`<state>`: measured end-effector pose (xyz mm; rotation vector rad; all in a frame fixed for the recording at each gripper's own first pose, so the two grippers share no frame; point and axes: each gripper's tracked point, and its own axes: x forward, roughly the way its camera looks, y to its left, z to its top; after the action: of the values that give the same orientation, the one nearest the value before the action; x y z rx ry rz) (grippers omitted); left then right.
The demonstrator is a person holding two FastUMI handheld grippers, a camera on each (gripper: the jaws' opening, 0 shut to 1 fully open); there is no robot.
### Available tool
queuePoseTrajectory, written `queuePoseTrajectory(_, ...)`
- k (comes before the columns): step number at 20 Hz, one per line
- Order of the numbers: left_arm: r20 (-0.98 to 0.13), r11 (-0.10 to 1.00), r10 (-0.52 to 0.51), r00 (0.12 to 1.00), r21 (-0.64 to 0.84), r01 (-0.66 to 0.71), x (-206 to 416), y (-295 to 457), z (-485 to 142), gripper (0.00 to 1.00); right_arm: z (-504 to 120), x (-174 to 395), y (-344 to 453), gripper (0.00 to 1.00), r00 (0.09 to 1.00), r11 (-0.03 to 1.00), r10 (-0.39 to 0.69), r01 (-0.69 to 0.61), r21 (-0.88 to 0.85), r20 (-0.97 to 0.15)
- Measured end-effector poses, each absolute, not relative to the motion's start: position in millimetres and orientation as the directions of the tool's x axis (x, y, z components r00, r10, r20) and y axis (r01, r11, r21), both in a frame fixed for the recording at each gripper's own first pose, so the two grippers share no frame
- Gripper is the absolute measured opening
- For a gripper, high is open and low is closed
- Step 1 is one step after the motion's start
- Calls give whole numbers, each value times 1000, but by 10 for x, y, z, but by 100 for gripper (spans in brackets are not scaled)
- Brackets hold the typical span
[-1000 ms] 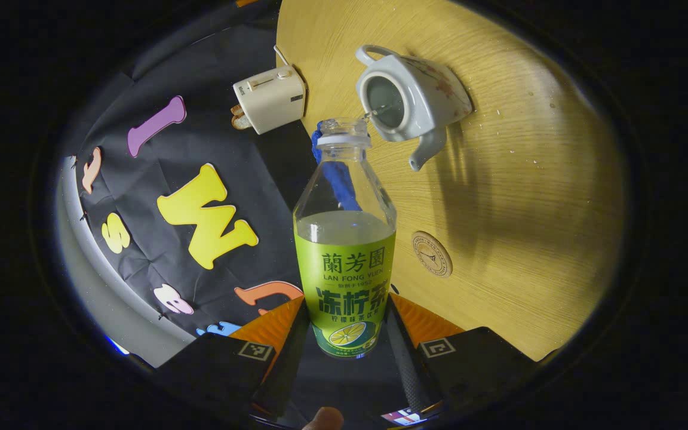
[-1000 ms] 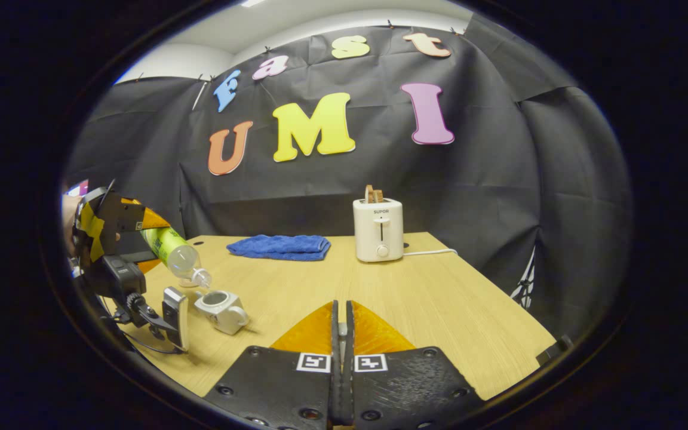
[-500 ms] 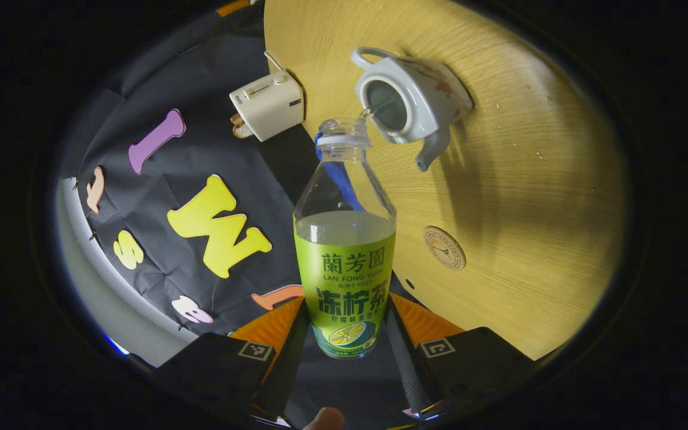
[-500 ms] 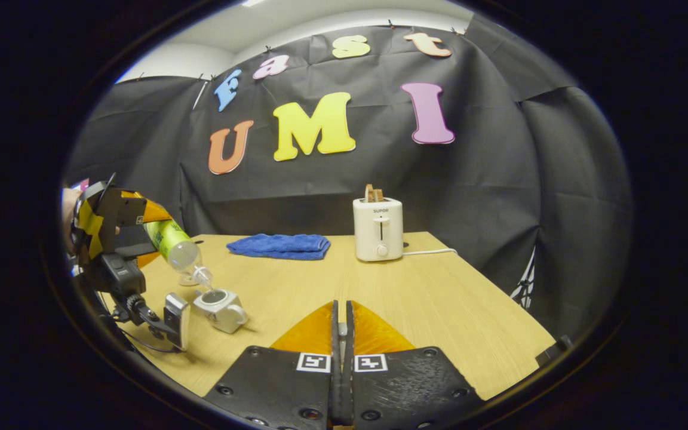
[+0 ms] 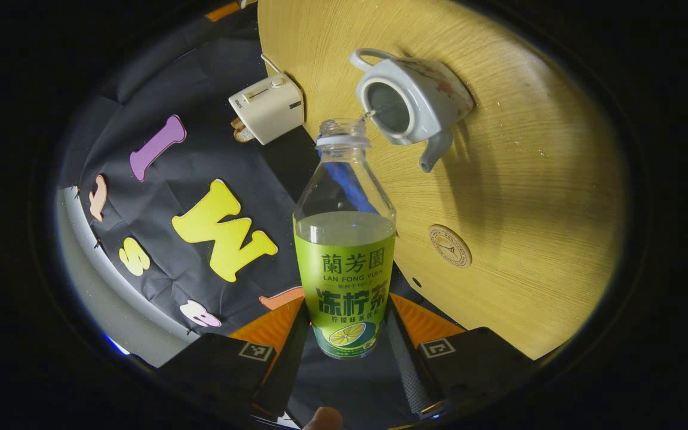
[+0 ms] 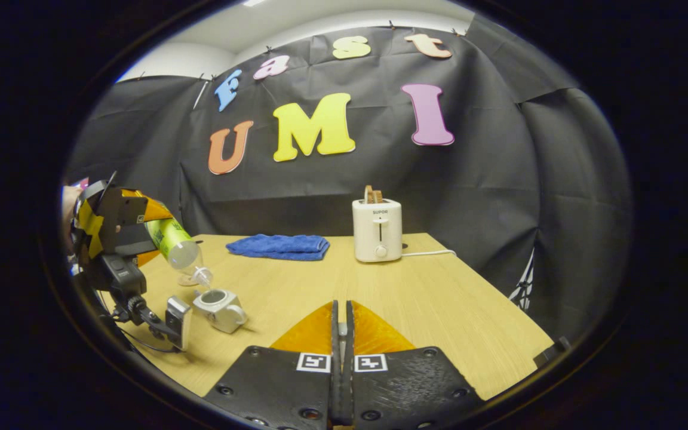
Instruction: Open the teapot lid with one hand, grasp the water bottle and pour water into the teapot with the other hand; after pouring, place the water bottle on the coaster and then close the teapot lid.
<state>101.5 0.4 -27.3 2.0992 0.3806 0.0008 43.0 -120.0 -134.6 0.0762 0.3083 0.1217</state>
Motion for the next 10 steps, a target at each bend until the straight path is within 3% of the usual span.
queuePoseTrajectory(5,-148,-477,262,954,839,261,1040,10,-271,74,-1308,418,-1195,0,948,990,129,-107,90,-291)
queuePoseTrajectory(10,-177,-348,231,957,903,251,1048,15,-381,74,-1288,415,-1194,0,948,990,128,-104,96,-292)
